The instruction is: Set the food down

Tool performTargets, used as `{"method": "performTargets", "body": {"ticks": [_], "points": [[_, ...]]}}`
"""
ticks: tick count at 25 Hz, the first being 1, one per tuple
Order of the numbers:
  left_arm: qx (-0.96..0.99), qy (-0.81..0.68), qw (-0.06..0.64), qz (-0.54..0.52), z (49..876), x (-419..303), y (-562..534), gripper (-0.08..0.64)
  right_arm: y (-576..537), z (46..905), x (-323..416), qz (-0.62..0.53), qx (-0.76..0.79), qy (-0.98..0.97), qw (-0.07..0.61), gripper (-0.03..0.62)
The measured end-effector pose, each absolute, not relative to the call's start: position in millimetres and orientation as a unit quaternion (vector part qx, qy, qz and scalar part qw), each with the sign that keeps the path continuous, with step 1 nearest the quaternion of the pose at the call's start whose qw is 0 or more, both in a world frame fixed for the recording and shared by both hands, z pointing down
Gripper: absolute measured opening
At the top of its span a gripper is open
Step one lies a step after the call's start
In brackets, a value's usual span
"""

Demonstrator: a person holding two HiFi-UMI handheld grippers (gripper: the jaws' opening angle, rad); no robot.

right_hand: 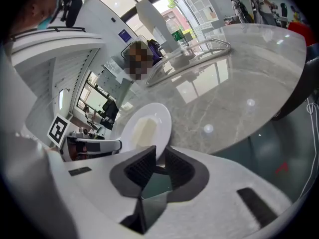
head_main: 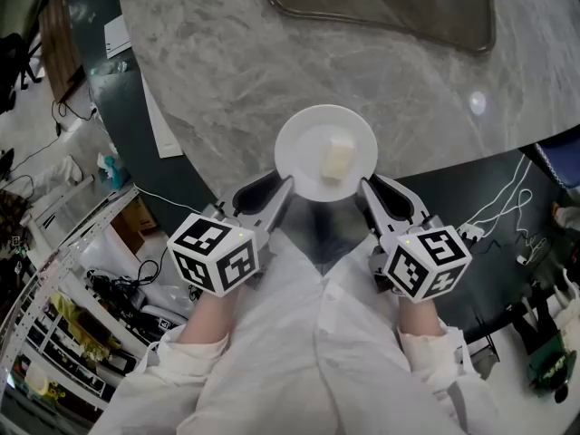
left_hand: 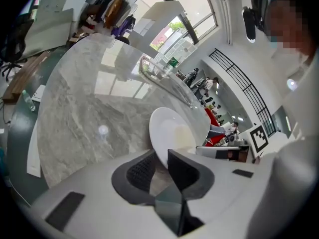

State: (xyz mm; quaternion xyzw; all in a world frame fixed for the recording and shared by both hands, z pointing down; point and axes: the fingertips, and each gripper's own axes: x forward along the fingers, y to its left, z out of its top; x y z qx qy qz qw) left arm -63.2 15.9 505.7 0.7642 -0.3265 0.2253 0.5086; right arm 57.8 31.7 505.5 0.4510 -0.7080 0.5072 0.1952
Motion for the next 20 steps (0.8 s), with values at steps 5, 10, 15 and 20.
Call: {"method": "performTargets", "body": {"ticks": [5,10,15,20], "points": [[0.766,-0.314,0.509,0.234,506.9,-62.9,12.3,0.083,31.1,506.6,57.6,0.507,0.455,-0.706,0.191,0.049],[0.776,-0.315,0.487,0.249,503.5,-63.4,9.0,0.083,32.2,507.7,56.3,0.494,0.461,-0.703,0.221,0.049],[0.781,-0.305,0.486,0.247,498.0,-63.1,9.8,0.081,33.6,503.7,56.4,0.496,0.471,-0.695,0.221,0.049],[0.790,-0.288,0.482,0.247,488.1,-60.2,8.8,0.083,29.8,491.4,60.0,0.490,0.482,-0.695,0.211,0.050]]}}
